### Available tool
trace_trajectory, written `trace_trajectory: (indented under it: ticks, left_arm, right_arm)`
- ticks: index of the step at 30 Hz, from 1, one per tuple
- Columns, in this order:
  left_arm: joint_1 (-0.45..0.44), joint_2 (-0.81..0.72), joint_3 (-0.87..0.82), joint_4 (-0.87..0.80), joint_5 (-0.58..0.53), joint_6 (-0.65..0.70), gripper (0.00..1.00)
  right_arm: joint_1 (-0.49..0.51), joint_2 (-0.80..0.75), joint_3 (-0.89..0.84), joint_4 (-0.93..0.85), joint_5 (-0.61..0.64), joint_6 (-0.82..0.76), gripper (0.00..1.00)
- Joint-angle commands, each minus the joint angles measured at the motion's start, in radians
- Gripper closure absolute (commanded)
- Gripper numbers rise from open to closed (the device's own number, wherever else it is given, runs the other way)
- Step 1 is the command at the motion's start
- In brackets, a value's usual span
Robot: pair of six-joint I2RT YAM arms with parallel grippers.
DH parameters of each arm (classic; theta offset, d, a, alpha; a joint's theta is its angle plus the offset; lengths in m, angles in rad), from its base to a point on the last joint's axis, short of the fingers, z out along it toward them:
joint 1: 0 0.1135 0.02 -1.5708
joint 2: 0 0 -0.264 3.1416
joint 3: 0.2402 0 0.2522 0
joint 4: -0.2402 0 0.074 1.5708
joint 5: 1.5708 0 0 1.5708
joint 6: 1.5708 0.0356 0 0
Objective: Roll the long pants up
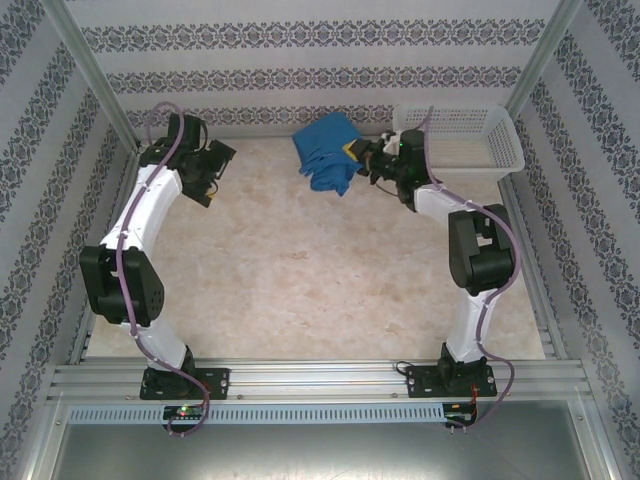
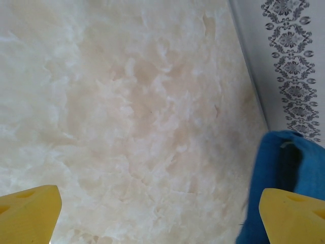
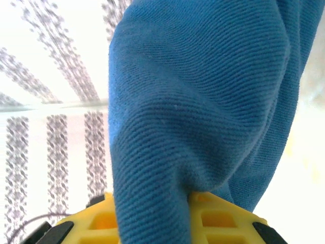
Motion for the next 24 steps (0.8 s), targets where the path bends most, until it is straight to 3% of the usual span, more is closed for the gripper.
trace_trajectory:
  ticks: [1, 6, 11, 18, 24]
  left_arm:
    - [0.022, -0.015, 0.050, -0.077, 0.041, 0.041, 0.00]
    - [0.049, 0.004, 0.093, -0.102, 0.060, 0.076, 0.00]
    - [0.079, 0.032, 0.118, -0.115, 0.105, 0.101, 0.00]
    - [0.113, 0.068, 0.152, -0.149, 0.149, 0.161, 0.00]
    - [0.136, 0.104, 0.198, -0.172, 0.189, 0.199, 0.00]
  right_arm:
    - [-0.054, -0.113, 0.067, 0.075, 0.062, -0.030, 1.00]
    - [-0.105, -0.167, 0.120, -0.125, 0.169, -0.181, 1.00]
    - [-0.156, -0.173, 0.113, -0.087, 0.255, -0.167, 1.00]
    - [-0.204, -0.233, 0.012, -0.020, 0.499, -0.168, 1.00]
    - [-0.214, -0.237, 0.010, -0.009, 0.631, -0.196, 1.00]
